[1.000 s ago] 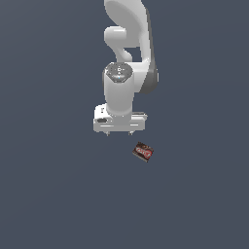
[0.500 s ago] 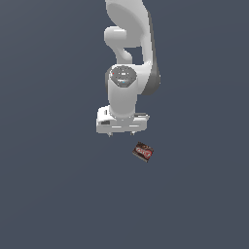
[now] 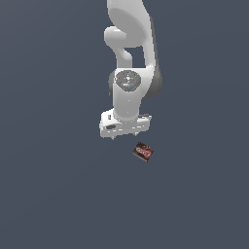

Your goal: Pick up the object and move it to a goal position.

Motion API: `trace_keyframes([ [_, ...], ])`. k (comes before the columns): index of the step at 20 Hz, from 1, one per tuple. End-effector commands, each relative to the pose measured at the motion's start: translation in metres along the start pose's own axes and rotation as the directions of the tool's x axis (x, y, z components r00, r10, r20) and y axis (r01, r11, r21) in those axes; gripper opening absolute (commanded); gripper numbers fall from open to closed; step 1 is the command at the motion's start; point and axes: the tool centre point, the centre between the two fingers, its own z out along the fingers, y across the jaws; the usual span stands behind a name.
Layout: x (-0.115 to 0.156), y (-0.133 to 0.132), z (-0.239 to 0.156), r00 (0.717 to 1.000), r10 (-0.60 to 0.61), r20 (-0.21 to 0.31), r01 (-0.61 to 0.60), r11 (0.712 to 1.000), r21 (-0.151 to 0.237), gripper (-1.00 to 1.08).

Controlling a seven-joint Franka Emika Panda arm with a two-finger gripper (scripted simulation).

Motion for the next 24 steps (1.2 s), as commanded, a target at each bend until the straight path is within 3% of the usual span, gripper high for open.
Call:
trace_keyframes([
  [1, 0.003, -0.006, 0.005, 0.999, -0.054, -0.002, 0.054, 0.999, -0.001, 1.00],
  [5, 0.010, -0.017, 0.014, 0.986, -0.165, -0.007, 0.165, 0.986, -0.002, 1.00],
  [9, 0.017, -0.032, 0.025, 0.954, -0.298, -0.015, 0.298, 0.955, -0.003, 1.00],
  [17, 0.031, -0.063, 0.047, 0.841, -0.539, -0.033, 0.539, 0.842, -0.006, 1.00],
  [24, 0.037, -0.082, 0.060, 0.748, -0.662, -0.047, 0.662, 0.749, -0.010, 1.00],
])
